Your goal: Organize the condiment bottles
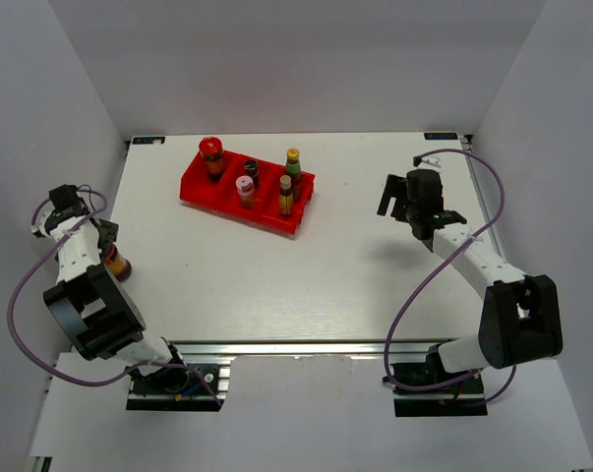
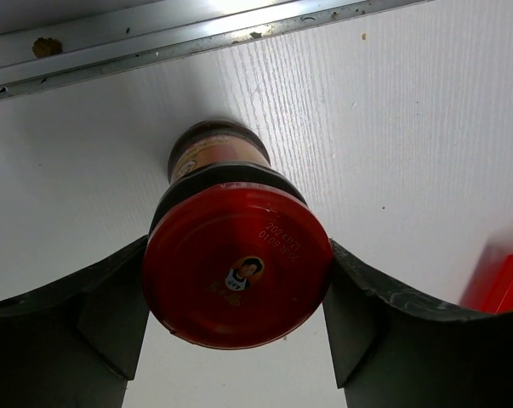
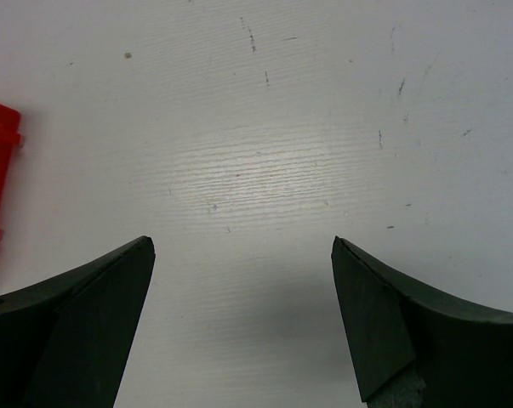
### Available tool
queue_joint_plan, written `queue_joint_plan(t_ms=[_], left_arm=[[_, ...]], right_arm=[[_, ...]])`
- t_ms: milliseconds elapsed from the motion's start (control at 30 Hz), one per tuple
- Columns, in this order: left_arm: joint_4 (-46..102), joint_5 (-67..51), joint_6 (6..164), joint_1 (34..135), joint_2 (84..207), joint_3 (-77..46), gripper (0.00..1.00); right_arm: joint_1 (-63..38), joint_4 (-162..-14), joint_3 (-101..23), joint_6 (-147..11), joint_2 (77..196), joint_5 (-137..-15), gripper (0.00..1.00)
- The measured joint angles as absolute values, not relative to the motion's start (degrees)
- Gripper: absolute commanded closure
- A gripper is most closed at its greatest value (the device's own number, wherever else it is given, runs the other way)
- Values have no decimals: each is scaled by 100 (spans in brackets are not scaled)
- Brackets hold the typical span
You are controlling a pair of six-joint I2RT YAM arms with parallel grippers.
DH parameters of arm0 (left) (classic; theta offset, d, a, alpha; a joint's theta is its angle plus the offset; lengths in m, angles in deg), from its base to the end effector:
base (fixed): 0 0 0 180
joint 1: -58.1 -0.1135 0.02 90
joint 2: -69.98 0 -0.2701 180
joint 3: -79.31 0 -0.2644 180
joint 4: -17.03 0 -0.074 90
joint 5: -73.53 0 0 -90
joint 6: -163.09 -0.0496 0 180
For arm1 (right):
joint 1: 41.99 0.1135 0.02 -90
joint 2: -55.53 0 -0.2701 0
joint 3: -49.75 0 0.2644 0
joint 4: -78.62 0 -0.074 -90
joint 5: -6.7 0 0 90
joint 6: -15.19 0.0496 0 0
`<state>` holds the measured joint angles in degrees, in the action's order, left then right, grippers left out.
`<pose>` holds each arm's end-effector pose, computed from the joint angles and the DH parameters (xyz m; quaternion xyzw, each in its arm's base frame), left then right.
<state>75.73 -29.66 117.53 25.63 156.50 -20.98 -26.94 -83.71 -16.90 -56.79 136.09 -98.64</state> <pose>0.2612 0.1796 0.2405 -0.6228 0.7451 0.0897 0.2212 0.3280 0.0746 0.2526 0.0875 0.8630 0.0260 0.4968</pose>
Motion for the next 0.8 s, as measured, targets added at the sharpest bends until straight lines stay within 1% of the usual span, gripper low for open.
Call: queue_joint_plan(t_ms=[67,100,133,267,400,433,600,800], left_arm=[[7580,-2951,11749,2563,15647,-2098,65],[7578,-2901,11727,2563,15647,-2096,75],[7576,-2840,11690,2563,15647,-2096,79],[7508,-2374,11519,2572,15630,-2089,80],[7593,-2263,11360,3103,15637,-1825,80],[7617,-2263,11318,3322,15650,-1668,82],[7554,-2173,11074,4279,15912,-579,83],[7340,-1948,10320,5085,16869,857,83]], right_arm=[[-2694,-8371,-1690,-5679,13609,-9879,11],[-2694,-8371,-1690,-5679,13609,-9886,11],[-2694,-8371,-1690,-5679,13609,-9894,11],[-2694,-8371,-1690,-5679,13609,-9929,11],[-2694,-8371,-1690,-5679,13609,-9945,11],[-2694,-8371,-1690,-5679,13606,-9947,11],[-2692,-8369,-1690,-5681,13598,-9969,11],[-2694,-8369,-1690,-5700,13576,-10012,11]])
